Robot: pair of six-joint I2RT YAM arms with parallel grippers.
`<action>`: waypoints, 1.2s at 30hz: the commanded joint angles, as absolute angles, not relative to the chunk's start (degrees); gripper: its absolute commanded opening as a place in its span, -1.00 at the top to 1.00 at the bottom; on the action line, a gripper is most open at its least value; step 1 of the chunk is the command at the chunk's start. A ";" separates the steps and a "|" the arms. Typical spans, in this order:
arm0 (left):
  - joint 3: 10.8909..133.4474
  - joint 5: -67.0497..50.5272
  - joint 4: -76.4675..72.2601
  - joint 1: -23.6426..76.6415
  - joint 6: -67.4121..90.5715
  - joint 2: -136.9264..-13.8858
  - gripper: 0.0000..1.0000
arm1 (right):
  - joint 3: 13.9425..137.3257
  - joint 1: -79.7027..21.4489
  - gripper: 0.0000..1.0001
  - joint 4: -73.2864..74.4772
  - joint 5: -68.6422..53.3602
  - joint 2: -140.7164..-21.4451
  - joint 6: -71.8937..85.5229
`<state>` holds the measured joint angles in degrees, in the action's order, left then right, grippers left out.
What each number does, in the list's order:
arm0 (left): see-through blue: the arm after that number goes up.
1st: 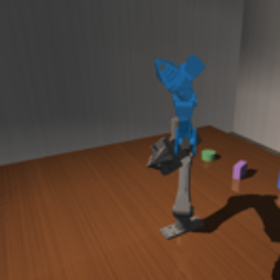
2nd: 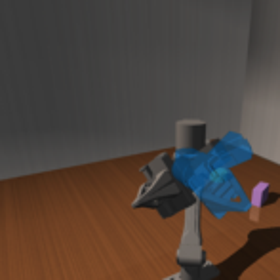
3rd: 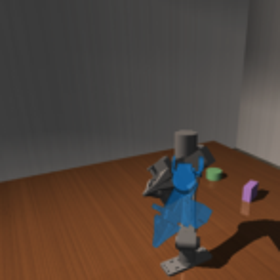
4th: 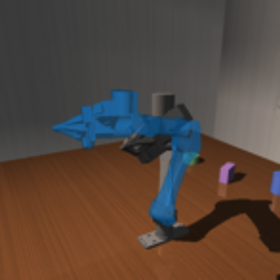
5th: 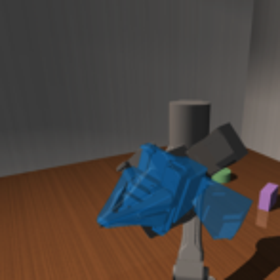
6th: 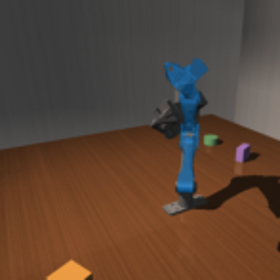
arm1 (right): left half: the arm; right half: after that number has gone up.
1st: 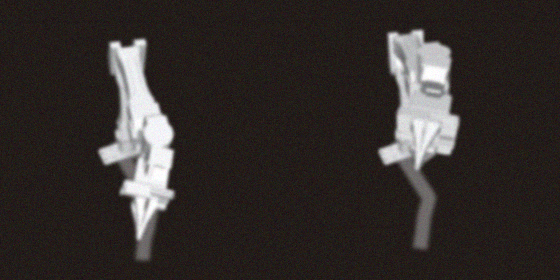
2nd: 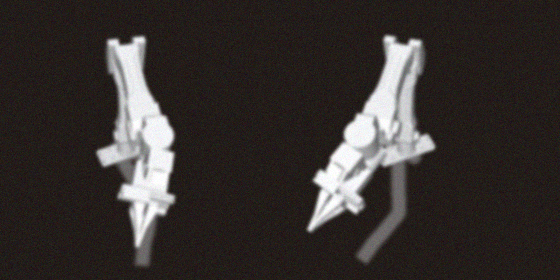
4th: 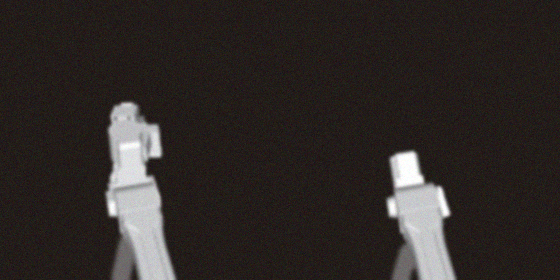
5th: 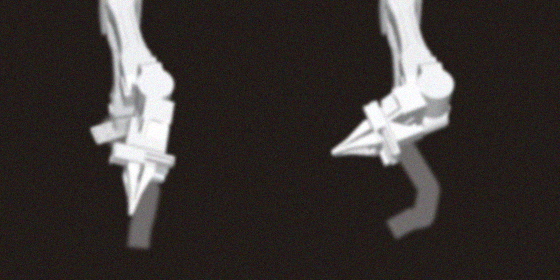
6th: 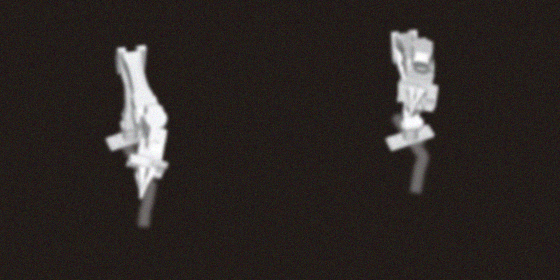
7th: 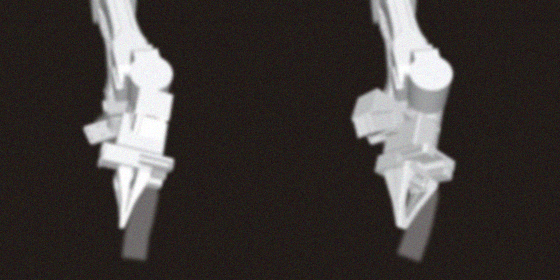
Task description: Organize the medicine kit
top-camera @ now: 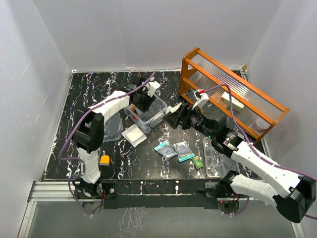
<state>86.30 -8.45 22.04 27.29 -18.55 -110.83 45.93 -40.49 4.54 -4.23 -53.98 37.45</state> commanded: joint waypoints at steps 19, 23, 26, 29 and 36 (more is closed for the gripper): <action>88.78 -0.36 30.36 26.28 -20.90 -111.69 0.48 | 45.73 -40.36 -0.45 2.09 -2.78 -54.59 36.76; 88.98 1.37 30.44 26.27 -20.00 -112.09 0.31 | 46.14 -40.38 -0.45 1.94 -2.86 -55.36 36.69; 89.22 2.66 31.49 26.28 -20.36 -113.07 0.26 | 46.06 -40.39 -0.45 1.94 -2.89 -55.36 36.67; 89.29 4.40 32.13 26.25 -20.78 -113.73 0.25 | 45.97 -40.38 -0.45 1.94 -2.83 -55.23 36.76; 89.47 4.13 32.40 26.44 -20.55 -114.58 0.12 | 46.05 -40.38 -0.45 1.97 -2.61 -54.82 36.81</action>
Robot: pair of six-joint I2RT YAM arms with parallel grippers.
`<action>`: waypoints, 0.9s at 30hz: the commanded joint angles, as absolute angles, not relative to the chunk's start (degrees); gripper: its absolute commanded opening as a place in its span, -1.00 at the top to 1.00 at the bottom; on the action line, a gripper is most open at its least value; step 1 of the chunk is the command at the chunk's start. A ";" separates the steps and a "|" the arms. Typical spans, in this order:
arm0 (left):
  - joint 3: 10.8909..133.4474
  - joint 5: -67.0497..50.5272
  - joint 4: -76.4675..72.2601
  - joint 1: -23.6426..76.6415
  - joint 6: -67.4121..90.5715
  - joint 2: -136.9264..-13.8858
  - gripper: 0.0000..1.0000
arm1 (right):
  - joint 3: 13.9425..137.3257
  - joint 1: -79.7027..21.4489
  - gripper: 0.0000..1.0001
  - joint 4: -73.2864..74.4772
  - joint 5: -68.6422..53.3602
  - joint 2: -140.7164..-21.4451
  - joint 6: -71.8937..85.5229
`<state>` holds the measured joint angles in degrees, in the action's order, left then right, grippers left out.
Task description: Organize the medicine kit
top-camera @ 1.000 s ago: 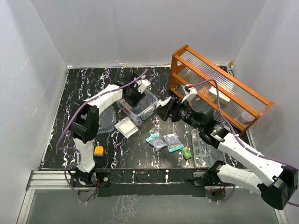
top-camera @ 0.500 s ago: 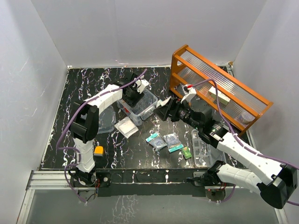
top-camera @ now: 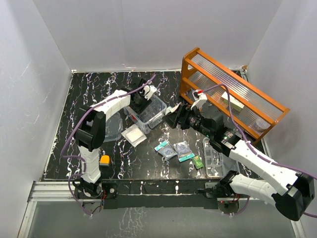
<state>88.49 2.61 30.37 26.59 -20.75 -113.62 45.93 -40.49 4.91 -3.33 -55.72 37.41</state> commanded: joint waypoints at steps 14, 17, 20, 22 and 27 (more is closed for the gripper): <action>91.43 7.29 33.28 26.76 -21.19 -115.38 -0.19 | 45.96 -40.39 -0.44 2.20 -2.39 -54.13 36.90; 92.92 7.38 34.14 26.76 -20.54 -115.14 -0.14 | 46.22 -40.43 -0.45 2.37 -2.37 -53.97 36.89; 94.02 6.84 34.76 26.84 -20.30 -113.89 -0.13 | 46.47 -40.43 -0.45 2.55 -2.32 -54.12 36.97; 94.65 6.40 35.24 26.80 -20.24 -112.94 -0.20 | 46.57 -40.43 -0.45 2.60 -2.48 -54.29 36.92; 95.68 5.56 35.35 26.81 -19.86 -110.47 -0.27 | 46.97 -40.42 -0.45 2.56 -2.94 -55.13 37.30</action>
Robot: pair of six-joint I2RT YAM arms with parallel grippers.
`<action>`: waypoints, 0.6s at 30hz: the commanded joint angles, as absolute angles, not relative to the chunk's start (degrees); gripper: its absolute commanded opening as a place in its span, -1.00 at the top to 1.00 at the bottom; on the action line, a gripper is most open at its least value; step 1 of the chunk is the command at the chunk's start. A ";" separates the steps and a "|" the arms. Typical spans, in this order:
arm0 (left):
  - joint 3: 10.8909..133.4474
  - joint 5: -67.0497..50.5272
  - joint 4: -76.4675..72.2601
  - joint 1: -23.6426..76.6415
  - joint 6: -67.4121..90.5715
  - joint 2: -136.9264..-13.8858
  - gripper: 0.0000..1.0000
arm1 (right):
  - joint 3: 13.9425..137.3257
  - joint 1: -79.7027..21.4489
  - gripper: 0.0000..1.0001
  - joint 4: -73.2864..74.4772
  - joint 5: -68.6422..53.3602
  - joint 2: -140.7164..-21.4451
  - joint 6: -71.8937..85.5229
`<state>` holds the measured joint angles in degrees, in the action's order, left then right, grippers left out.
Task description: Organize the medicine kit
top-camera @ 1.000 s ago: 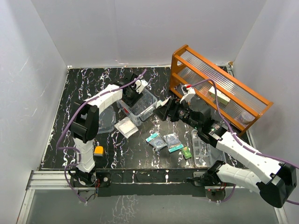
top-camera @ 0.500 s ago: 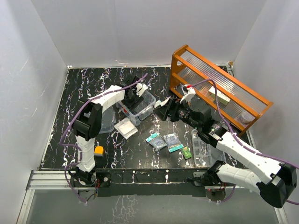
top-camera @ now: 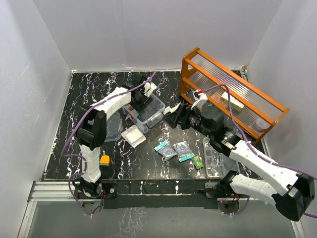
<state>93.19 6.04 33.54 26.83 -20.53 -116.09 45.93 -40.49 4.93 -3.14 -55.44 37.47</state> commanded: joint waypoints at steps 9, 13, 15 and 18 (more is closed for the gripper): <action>93.14 2.28 27.43 26.81 -7.86 -96.25 -0.41 | 48.39 -40.43 -0.43 6.14 -0.28 -58.87 39.24; 83.48 1.59 19.17 26.69 -1.65 -84.09 -0.44 | 47.78 -40.43 -0.41 6.17 -1.84 -61.19 40.83; 76.66 -0.47 16.35 26.67 0.16 -77.90 -0.47 | 47.17 -40.43 -0.41 5.25 -2.83 -62.25 41.69; 68.67 -3.33 14.71 26.65 2.74 -69.01 -0.50 | 44.96 -40.45 -0.39 2.11 -3.37 -63.46 44.65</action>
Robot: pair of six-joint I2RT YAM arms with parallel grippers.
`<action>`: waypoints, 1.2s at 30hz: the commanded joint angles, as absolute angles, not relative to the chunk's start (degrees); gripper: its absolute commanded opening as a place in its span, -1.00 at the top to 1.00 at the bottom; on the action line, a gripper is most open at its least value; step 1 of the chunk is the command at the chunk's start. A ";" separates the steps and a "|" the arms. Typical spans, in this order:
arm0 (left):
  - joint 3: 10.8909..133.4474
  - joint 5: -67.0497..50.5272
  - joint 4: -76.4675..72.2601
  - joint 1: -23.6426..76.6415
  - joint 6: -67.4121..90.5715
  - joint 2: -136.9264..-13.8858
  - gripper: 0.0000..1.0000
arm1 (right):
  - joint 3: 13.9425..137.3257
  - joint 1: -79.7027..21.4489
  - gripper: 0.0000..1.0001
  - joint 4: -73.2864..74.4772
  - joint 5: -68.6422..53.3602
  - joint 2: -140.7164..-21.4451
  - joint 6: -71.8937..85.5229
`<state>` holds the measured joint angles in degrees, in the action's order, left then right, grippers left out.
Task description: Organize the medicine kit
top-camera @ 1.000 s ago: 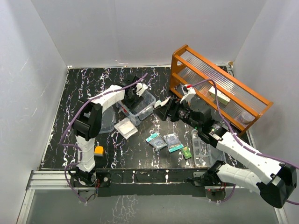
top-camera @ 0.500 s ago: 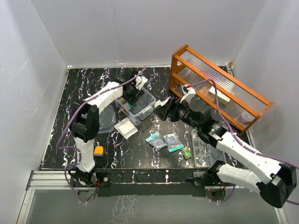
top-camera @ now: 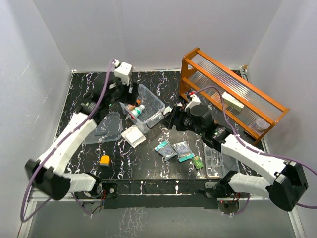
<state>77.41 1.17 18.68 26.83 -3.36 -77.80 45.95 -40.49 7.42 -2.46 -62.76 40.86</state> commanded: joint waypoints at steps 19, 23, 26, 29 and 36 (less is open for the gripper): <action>44.24 1.50 13.49 26.48 26.73 -68.28 0.12 | 36.15 -41.02 -0.31 -4.31 -2.33 -63.34 53.20; 43.97 5.71 7.68 26.15 27.64 -73.48 0.25 | 35.06 -41.02 -0.31 -3.69 -1.21 -61.34 52.74; 44.77 6.56 5.26 26.10 27.41 -77.73 0.34 | 34.16 -41.03 -0.31 -3.47 -0.62 -60.04 52.57; 43.63 6.53 1.81 26.10 25.99 -80.46 0.35 | 33.49 -41.01 -0.32 -3.51 -0.32 -59.25 52.38; 39.81 7.36 -1.81 26.01 24.24 -81.13 0.21 | 34.40 -40.95 -0.33 -2.81 -0.26 -59.61 50.89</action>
